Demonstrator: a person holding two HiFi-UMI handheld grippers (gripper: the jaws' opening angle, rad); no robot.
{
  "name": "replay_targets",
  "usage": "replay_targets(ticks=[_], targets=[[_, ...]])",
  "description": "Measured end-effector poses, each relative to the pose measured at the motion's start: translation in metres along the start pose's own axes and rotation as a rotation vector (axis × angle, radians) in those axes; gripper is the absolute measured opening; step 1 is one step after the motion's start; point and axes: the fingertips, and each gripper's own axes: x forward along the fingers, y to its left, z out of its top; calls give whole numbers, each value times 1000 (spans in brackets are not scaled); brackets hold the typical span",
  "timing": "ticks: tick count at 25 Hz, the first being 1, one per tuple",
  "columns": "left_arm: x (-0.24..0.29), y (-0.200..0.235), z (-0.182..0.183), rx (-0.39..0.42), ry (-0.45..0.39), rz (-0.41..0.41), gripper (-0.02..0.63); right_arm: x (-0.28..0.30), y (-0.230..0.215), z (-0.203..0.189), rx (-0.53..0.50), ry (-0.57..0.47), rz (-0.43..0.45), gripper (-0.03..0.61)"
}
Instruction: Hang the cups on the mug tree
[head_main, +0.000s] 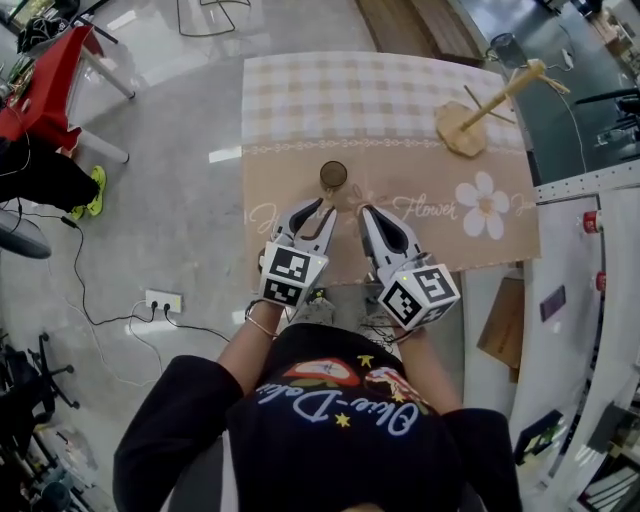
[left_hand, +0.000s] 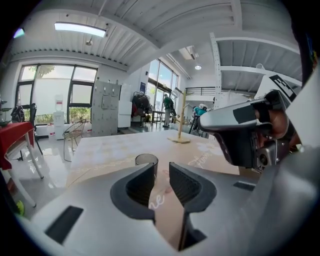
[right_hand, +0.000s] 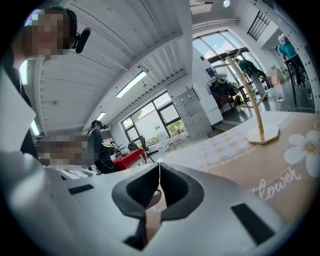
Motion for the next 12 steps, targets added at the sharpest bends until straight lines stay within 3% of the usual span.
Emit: replay_targets(ticks=[12], targets=[[18,9,-21,-24,89,35,87,5,-15,10,12,7,7,11]])
